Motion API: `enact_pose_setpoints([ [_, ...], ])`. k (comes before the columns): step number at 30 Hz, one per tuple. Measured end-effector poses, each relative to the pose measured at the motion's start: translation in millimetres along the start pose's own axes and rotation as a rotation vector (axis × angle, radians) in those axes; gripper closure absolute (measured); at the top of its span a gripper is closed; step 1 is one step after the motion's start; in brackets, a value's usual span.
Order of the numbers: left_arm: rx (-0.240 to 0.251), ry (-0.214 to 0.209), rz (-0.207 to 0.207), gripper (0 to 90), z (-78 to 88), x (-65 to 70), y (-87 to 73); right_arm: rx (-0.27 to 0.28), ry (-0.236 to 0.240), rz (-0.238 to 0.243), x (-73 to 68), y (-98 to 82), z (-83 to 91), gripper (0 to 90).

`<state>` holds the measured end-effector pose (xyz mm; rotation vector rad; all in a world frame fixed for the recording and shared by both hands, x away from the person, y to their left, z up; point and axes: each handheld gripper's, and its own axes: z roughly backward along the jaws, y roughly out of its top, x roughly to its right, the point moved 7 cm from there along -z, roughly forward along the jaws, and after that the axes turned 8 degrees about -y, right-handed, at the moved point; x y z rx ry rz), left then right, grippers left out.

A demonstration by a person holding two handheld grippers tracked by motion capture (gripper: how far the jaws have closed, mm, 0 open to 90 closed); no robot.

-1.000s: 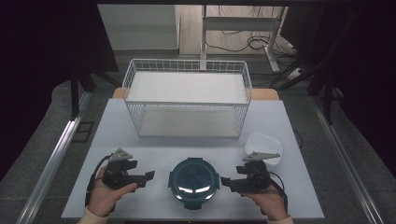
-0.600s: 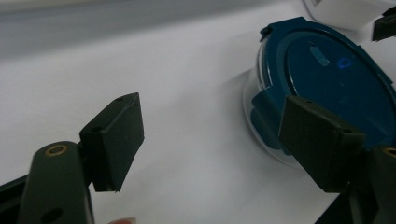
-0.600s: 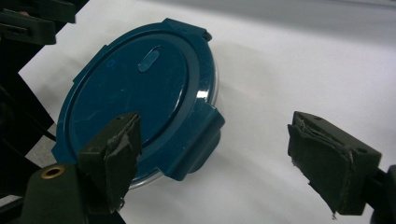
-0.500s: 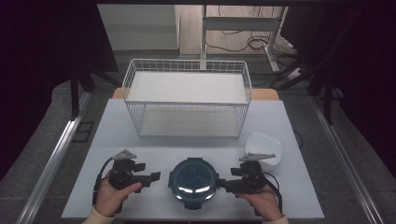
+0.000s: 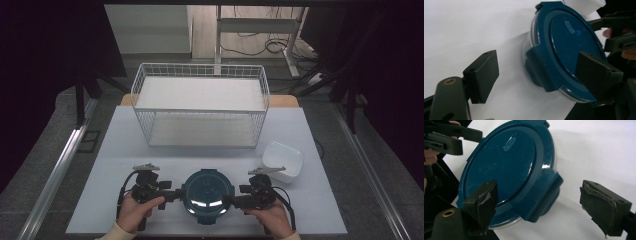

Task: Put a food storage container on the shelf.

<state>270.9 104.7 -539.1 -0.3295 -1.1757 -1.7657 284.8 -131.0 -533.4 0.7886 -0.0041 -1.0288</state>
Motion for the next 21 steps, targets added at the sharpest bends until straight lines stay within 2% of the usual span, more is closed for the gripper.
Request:
enact_pose_setpoints([
  [2,-0.003,-0.025,0.018,18.2,-3.5,1.1,-0.4,-0.005,0.017,-0.029,-2.0,-0.6,-3.7,15.0],
  [6,-0.019,-0.029,0.032,17.8,-12.0,1.5,-1.7,-0.006,0.028,-0.059,-3.3,-0.7,-7.5,14.7],
  [7,-0.026,-0.042,0.045,17.6,-16.5,2.1,-2.6,-0.009,0.034,-0.068,-4.0,-0.9,-8.0,14.6],
  [13,-0.041,-0.069,0.075,17.2,-24.2,3.1,-4.3,-0.025,0.064,-0.098,-6.1,-2.9,-12.4,14.6],
  [15,-0.042,-0.068,0.079,17.2,-26.5,3.4,-4.3,-0.031,0.088,-0.126,-7.3,-3.7,-15.0,14.6],
  [16,-0.043,-0.084,0.086,17.2,-28.7,4.9,-4.6,-0.033,0.095,-0.134,-7.7,-3.9,-15.8,14.6],
  [21,-0.049,-0.104,0.106,17.4,-31.9,6.0,-5.6,-0.041,0.119,-0.162,-8.9,-5.2,-19.7,14.6],
])
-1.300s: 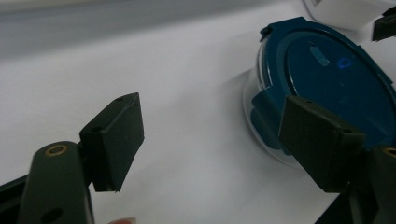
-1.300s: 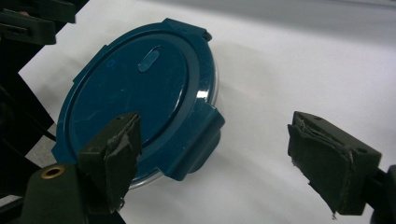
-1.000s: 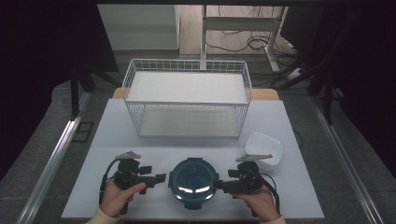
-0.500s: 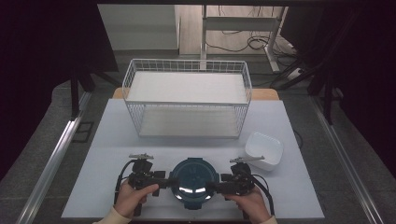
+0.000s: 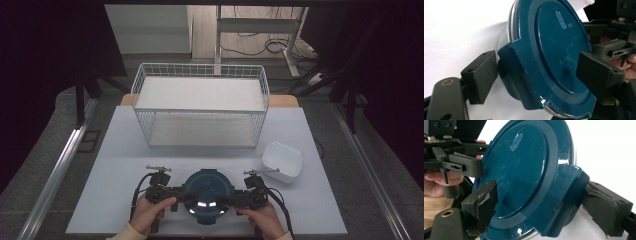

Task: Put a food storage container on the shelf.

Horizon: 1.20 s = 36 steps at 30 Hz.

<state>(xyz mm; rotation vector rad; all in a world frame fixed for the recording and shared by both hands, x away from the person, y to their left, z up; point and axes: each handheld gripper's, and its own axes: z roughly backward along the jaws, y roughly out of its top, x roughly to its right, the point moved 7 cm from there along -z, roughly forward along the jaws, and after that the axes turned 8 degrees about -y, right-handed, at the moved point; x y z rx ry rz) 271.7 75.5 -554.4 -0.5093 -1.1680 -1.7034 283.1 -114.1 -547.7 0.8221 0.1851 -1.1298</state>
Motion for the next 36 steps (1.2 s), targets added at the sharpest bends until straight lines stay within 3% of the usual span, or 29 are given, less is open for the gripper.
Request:
enact_pose_setpoints([
  [3,-0.005,-0.027,0.024,17.7,-2.1,0.7,-1.3,-0.011,0.009,-0.017,-0.5,-1.3,-2.8,16.4],
  [10,-0.009,-0.035,0.054,19.3,-3.3,-0.4,-3.1,-0.012,0.019,-0.059,0.7,-1.4,-3.1,20.0],
  [11,-0.011,-0.03,0.061,19.7,-4.0,-1.0,-3.9,-0.014,0.032,-0.081,2.5,-1.3,-2.2,21.8],
  [18,-0.008,-0.016,0.067,22.0,-3.7,0.1,-4.1,-0.019,0.045,-0.095,4.5,-0.4,1.5,26.7],
  [25,0.001,-0.019,0.085,25.4,-0.2,0.3,-4.6,0.006,0.058,-0.141,6.7,0.2,3.6,31.8],
  [36,0.032,-0.003,0.091,30.7,4.6,6.0,-5.1,0.017,0.065,-0.135,5.1,-0.9,9.4,35.8],
])
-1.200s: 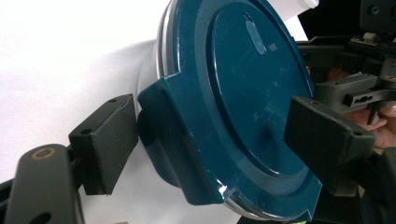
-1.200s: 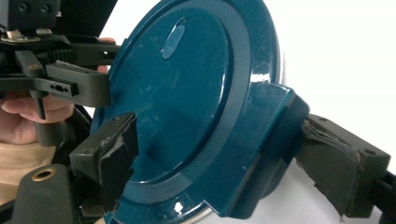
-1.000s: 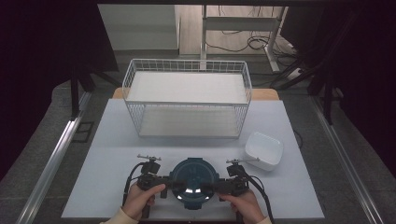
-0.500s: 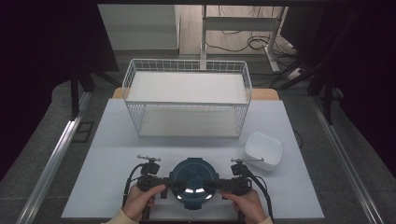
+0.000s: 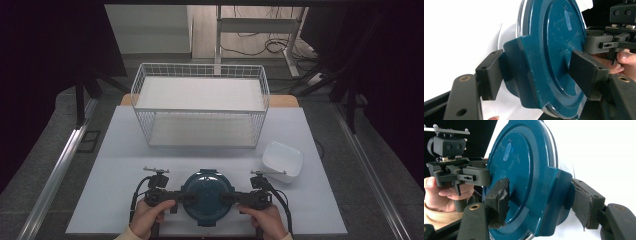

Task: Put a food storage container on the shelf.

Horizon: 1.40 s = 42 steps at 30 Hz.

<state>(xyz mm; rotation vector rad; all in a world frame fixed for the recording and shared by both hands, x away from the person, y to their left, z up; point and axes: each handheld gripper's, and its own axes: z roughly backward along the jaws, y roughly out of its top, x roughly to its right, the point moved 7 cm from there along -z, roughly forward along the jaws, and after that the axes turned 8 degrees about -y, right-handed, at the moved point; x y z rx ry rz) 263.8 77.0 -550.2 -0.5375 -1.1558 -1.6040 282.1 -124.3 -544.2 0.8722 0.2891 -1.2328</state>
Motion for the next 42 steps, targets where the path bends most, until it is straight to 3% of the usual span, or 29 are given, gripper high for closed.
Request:
enact_pose_setpoints([
  [8,0.035,0.003,0.003,34.9,6.7,2.5,1.9,0.017,-0.001,0.015,-3.4,-0.3,3.6,38.7],
  [22,0.083,0.033,-0.059,37.7,17.2,10.7,5.9,0.052,0.002,0.062,-12.0,1.4,6.2,41.7],
  [32,0.094,0.027,-0.099,37.7,22.5,19.9,7.3,0.08,-0.006,0.131,-20.4,5.6,14.0,41.7],
  [42,0.098,0.032,-0.117,37.8,27.5,22.8,9.2,0.089,-0.004,0.154,-25.9,8.4,15.6,41.8],
])
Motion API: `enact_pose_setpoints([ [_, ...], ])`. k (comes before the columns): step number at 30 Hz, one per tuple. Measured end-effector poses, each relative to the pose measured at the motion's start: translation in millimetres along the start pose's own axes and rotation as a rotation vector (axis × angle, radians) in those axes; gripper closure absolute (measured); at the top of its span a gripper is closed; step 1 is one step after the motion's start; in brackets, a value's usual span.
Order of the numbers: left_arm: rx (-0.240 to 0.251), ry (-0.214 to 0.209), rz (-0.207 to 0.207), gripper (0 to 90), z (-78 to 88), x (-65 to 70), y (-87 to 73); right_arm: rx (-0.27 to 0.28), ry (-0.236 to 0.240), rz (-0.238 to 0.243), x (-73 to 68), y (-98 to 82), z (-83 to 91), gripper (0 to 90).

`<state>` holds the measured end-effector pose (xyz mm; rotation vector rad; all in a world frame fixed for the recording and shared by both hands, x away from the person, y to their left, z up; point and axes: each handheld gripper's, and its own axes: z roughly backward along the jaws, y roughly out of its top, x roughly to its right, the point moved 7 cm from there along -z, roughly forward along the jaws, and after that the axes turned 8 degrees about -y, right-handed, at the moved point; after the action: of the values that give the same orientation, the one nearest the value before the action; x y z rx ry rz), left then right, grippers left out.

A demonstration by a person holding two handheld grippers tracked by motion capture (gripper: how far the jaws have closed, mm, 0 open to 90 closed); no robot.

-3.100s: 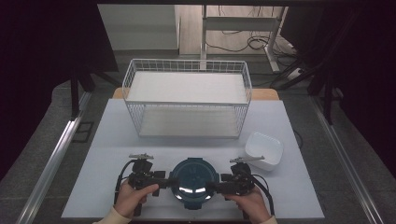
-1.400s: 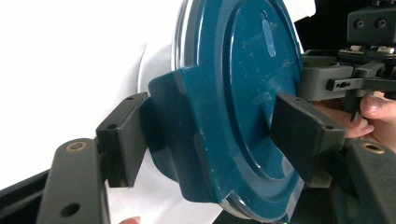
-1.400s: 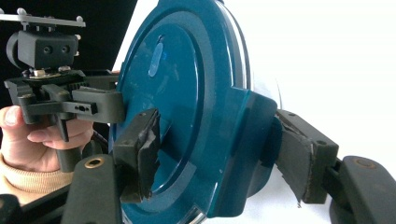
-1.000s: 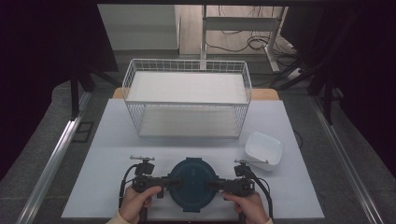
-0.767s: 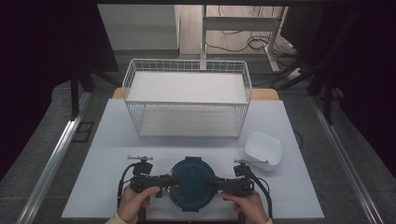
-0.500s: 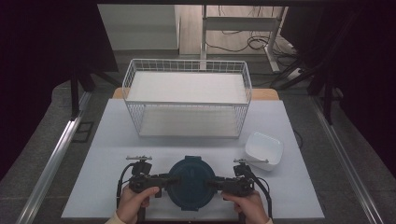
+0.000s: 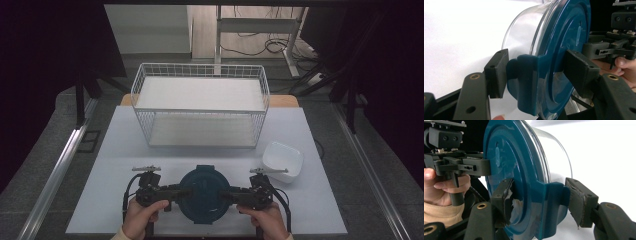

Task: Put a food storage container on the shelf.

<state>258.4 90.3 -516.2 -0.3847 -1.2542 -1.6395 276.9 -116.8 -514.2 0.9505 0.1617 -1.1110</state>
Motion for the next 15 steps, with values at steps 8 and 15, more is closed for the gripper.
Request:
enact_pose_setpoints([
  [8,0.011,0.003,-0.006,37.8,5.1,2.4,7.9,0.003,0.003,0.016,-4.9,8.6,0.7,41.8],
  [15,0.022,0.003,-0.019,37.7,6.8,6.2,27.2,0.014,-0.003,0.031,-6.2,27.6,4.1,41.8],
])
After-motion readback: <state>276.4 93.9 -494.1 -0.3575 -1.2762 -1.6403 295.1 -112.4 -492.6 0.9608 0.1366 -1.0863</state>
